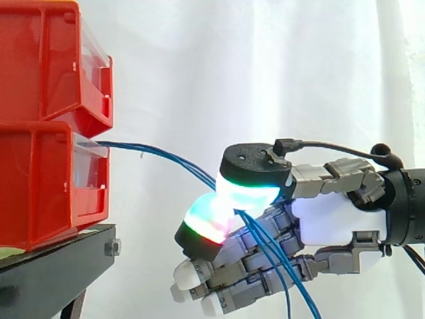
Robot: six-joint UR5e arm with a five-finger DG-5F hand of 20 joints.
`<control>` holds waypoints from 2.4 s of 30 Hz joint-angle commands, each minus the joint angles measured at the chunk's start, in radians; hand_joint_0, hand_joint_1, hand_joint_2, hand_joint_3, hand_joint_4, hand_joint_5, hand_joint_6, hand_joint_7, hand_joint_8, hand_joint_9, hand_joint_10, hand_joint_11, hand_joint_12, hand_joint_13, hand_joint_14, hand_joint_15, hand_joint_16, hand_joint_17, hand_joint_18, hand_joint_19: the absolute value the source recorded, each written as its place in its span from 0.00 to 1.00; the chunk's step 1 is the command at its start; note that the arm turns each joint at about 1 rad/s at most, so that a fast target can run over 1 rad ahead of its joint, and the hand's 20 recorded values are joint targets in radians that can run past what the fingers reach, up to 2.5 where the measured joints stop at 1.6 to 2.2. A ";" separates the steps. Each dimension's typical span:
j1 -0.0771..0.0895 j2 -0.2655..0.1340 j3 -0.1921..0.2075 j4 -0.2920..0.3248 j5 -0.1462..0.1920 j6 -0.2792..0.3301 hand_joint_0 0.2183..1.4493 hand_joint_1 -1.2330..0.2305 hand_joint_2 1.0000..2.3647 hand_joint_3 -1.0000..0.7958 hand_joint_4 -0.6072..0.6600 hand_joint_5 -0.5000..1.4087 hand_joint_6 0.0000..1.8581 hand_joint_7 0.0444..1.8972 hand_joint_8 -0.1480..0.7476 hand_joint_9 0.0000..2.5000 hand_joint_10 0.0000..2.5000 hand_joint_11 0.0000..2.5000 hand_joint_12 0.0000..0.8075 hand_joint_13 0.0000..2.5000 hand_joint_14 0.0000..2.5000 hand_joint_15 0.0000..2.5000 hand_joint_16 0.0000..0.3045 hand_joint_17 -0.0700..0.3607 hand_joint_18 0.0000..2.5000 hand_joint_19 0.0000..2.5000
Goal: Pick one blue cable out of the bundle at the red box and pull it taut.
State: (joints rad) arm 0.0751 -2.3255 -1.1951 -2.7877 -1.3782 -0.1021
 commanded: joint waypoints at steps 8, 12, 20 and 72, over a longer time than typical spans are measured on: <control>0.000 0.000 0.000 0.000 0.001 -0.004 0.27 0.26 0.00 0.28 0.63 0.17 0.46 0.45 0.53 0.21 0.00 0.10 0.47 0.09 0.00 0.03 0.19 0.46 0.10 0.03; 0.000 0.000 0.000 -0.001 -0.001 -0.004 0.22 0.35 0.00 0.28 0.64 0.17 0.46 0.45 0.55 0.22 0.00 0.10 0.48 0.09 0.00 0.03 0.20 0.48 0.10 0.04; 0.000 -0.002 0.000 -0.001 -0.001 -0.004 0.31 0.42 0.01 0.35 0.59 0.18 0.45 0.48 0.54 0.23 0.00 0.10 0.45 0.09 0.00 0.03 0.18 0.45 0.09 0.05; 0.000 0.000 0.014 -0.001 -0.001 -0.002 0.32 0.34 0.01 0.51 0.60 0.18 0.47 0.49 0.57 0.25 0.00 0.12 0.47 0.12 0.00 0.04 0.20 0.48 0.12 0.04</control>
State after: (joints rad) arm 0.0752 -2.3255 -1.1845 -2.7887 -1.3786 -0.1041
